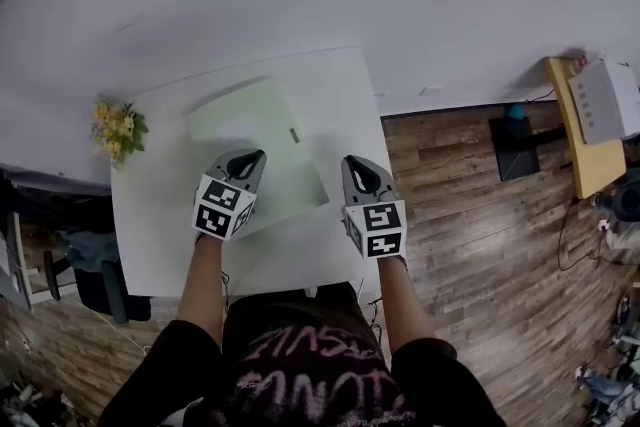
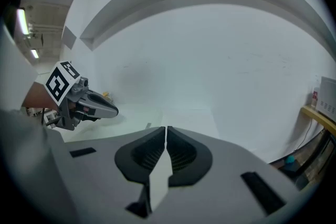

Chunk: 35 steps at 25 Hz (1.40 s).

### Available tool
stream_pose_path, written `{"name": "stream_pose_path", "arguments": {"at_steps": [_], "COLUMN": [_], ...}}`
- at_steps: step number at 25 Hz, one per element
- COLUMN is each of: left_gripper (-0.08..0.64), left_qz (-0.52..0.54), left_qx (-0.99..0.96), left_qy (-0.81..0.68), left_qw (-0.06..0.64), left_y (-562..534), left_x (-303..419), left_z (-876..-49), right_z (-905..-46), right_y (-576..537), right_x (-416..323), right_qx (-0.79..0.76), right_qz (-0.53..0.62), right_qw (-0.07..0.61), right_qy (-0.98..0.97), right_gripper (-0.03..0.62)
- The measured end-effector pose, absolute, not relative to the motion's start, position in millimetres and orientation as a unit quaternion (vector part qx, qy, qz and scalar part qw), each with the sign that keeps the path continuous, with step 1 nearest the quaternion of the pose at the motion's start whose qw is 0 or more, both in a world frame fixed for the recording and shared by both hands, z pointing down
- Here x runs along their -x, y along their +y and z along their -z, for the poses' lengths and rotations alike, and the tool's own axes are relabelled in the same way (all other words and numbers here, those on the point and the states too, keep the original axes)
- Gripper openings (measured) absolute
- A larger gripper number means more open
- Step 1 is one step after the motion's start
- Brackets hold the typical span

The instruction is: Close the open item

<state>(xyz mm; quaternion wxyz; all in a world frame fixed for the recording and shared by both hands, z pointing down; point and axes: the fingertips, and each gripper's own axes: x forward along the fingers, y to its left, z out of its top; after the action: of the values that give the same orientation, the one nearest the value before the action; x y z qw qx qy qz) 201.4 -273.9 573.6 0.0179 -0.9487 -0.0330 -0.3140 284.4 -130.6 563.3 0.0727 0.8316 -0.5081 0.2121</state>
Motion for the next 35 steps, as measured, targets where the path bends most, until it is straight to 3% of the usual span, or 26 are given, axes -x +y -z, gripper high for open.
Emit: {"name": "stream_pose_path", "arguments": {"at_steps": [26,35], "left_gripper": [0.014,0.014], "left_qz": [0.138,0.101], "left_qx": [0.953,0.948], "left_qy": [0.269,0.301], "left_qw": [-0.021,0.012], "left_y": [-410.4,-408.0], "left_x": [37.5,66.2], "left_z": [-442.7,-399.9], "right_z": [-481.9,-447.7], "right_y": [-289.2,-300.3], "right_x": [-160.5,-138.5], "right_qx": [-0.74,-0.732], "right_qz": [-0.121,-0.085], "right_qw": [0.1,0.088], "right_qy": [-0.654,-0.67], "right_gripper": [0.026,0.025]}}
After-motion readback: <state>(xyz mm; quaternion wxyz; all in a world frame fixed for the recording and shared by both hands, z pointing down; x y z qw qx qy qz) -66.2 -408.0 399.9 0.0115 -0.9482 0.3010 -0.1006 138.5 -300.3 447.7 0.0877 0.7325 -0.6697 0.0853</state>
